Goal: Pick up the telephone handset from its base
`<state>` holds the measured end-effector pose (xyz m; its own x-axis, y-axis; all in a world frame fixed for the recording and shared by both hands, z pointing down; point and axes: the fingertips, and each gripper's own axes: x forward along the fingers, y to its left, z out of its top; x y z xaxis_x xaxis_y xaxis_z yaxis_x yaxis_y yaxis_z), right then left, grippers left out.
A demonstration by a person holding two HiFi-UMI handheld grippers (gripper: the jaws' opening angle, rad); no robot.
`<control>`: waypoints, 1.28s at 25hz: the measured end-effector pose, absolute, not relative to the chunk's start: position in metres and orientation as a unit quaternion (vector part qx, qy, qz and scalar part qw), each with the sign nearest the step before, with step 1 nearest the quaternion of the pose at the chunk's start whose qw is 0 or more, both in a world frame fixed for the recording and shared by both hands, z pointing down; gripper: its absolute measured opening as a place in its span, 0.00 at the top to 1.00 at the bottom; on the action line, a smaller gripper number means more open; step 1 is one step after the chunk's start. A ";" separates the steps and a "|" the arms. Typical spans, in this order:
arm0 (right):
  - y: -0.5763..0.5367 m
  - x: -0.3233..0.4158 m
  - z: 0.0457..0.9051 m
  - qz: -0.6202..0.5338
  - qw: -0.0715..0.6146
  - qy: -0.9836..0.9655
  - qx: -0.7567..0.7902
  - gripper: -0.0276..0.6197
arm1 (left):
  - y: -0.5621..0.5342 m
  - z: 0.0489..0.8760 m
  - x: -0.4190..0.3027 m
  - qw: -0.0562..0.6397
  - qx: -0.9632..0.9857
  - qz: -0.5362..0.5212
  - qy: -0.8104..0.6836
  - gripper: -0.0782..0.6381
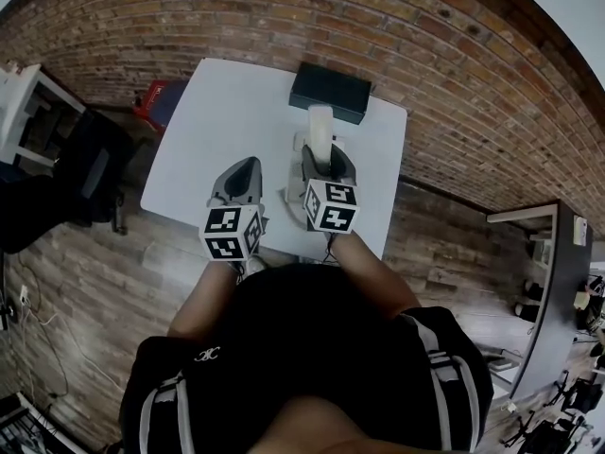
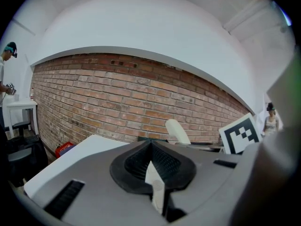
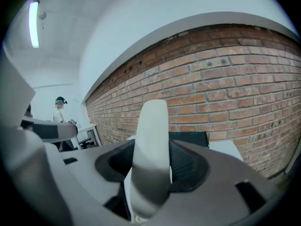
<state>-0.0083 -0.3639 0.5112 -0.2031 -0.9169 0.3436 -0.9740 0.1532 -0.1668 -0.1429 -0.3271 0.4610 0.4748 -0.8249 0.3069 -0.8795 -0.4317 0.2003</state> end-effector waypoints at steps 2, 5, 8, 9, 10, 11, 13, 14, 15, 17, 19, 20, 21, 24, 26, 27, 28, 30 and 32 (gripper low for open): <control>-0.360 -0.002 0.492 0.154 0.062 -0.759 0.630 0.65 | -0.328 0.458 -0.138 0.166 0.845 0.079 -0.502 0.89; -0.353 0.011 0.464 0.124 0.035 -0.760 0.637 0.65 | -0.328 0.453 -0.129 0.161 0.850 0.077 -0.495 0.89; -0.346 0.030 0.442 0.109 0.007 -0.754 0.648 0.65 | -0.328 0.447 -0.119 0.154 0.857 0.076 -0.485 0.89; -0.343 0.037 0.437 0.108 -0.001 -0.751 0.651 0.65 | -0.328 0.446 -0.116 0.152 0.859 0.076 -0.482 0.89; -0.341 0.043 0.433 0.108 -0.006 -0.748 0.655 0.65 | -0.327 0.444 -0.113 0.151 0.861 0.075 -0.479 0.89; -0.339 0.049 0.432 0.108 -0.009 -0.744 0.659 0.65 | -0.327 0.442 -0.110 0.149 0.863 0.074 -0.477 0.89; -0.334 0.057 0.431 0.110 -0.011 -0.736 0.668 0.65 | -0.325 0.438 -0.106 0.147 0.866 0.071 -0.472 0.89; -0.332 0.060 0.433 0.111 -0.011 -0.733 0.671 0.65 | -0.324 0.437 -0.104 0.146 0.868 0.070 -0.469 0.89; -0.330 0.062 0.435 0.114 -0.010 -0.730 0.674 0.65 | -0.323 0.436 -0.102 0.146 0.870 0.070 -0.466 0.89; -0.328 0.065 0.439 0.119 -0.008 -0.727 0.676 0.65 | -0.320 0.433 -0.099 0.147 0.873 0.068 -0.461 0.89; -0.326 0.066 0.441 0.123 -0.007 -0.726 0.677 0.65 | -0.319 0.431 -0.096 0.145 0.875 0.067 -0.458 0.89; -0.326 0.066 0.441 0.124 -0.007 -0.726 0.677 0.65 | -0.319 0.429 -0.096 0.144 0.875 0.066 -0.457 0.89; -0.326 0.065 0.441 0.124 -0.007 -0.726 0.676 0.65 | -0.319 0.429 -0.096 0.143 0.875 0.065 -0.457 0.89; -0.326 0.063 0.440 0.125 -0.010 -0.729 0.673 0.65 | -0.318 0.428 -0.096 0.143 0.876 0.066 -0.456 0.89; -0.326 0.062 0.440 0.125 -0.012 -0.731 0.671 0.65 | -0.316 0.428 -0.097 0.143 0.876 0.067 -0.456 0.89; -0.327 0.061 0.440 0.125 -0.012 -0.732 0.670 0.65 | -0.316 0.427 -0.097 0.142 0.876 0.068 -0.457 0.89; -0.327 0.060 0.440 0.125 -0.011 -0.733 0.669 0.65 | -0.316 0.427 -0.098 0.141 0.875 0.068 -0.458 0.89; -0.328 0.057 0.441 0.126 -0.009 -0.734 0.667 0.65 | -0.317 0.427 -0.100 0.141 0.874 0.068 -0.460 0.89; -0.328 0.055 0.442 0.128 -0.007 -0.736 0.665 0.65 | -0.317 0.427 -0.100 0.141 0.873 0.069 -0.461 0.89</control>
<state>0.0553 -0.3277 0.4423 -0.1155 -0.9805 0.1587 -0.9767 0.0830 -0.1978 -0.1005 -0.3169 0.4274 0.5657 -0.7857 0.2503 -0.8245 -0.5351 0.1839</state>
